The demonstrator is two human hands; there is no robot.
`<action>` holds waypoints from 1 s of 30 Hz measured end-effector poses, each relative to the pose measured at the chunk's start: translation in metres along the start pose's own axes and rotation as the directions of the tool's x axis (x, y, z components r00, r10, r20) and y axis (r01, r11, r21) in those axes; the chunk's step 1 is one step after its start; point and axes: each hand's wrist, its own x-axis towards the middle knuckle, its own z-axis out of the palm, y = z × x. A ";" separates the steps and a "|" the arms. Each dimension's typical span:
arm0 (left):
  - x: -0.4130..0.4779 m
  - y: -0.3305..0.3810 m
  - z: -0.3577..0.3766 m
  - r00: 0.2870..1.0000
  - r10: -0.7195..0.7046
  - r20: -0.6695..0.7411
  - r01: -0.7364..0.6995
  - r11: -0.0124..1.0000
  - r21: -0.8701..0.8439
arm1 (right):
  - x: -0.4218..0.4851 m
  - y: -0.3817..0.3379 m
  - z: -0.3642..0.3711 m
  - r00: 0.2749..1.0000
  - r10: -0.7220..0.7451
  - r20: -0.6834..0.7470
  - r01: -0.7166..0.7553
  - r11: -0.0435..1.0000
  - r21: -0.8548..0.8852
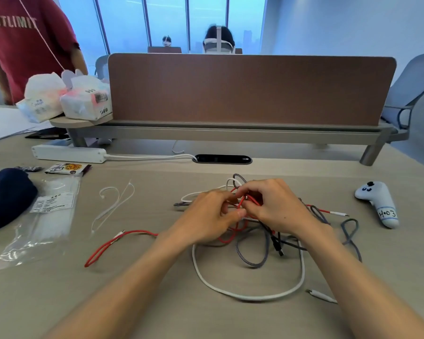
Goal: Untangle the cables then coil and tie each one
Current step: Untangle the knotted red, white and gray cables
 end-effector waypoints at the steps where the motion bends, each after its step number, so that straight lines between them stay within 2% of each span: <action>1: 0.000 -0.001 0.002 1.000 0.024 0.015 -0.024 1.000 -0.012 | 0.000 -0.001 0.000 1.000 -0.004 0.004 0.004 1.000 0.012; 6: 0.002 -0.004 0.003 1.000 -0.005 0.018 0.007 0.995 -0.099 | 0.001 0.002 -0.001 1.000 0.018 -0.010 -0.018 0.999 0.036; 12: 0.000 0.004 -0.010 0.999 0.015 0.032 -0.009 0.983 -0.182 | 0.001 0.008 -0.006 0.989 0.143 -0.027 -0.144 0.987 -0.077; 15: 0.000 0.002 -0.021 0.999 0.026 0.029 -0.020 0.985 -0.169 | 0.002 0.013 -0.009 0.988 0.154 -0.011 -0.154 0.983 -0.096; 18: 0.000 0.001 -0.030 0.999 0.045 0.016 -0.043 0.993 -0.113 | 0.001 0.015 -0.017 0.993 0.112 0.035 -0.111 0.994 -0.015; 21: 0.001 -0.006 -0.040 0.999 0.045 -0.007 -0.046 0.997 -0.068 | -0.002 0.020 -0.031 0.993 0.081 0.086 -0.096 0.976 0.194; 24: 0.001 -0.010 -0.046 0.999 0.040 -0.020 -0.041 0.998 -0.050 | -0.005 0.029 -0.037 0.993 0.098 0.065 -0.115 0.935 0.336; 27: 0.001 -0.011 -0.052 0.997 0.059 -0.050 -0.058 0.998 0.012 | -0.006 0.032 -0.037 0.985 0.159 0.063 -0.171 0.899 0.403; 30: 0.000 -0.016 -0.060 0.996 0.053 -0.070 -0.050 0.998 0.047 | -0.005 0.037 -0.040 0.956 0.290 0.051 -0.288 0.883 0.371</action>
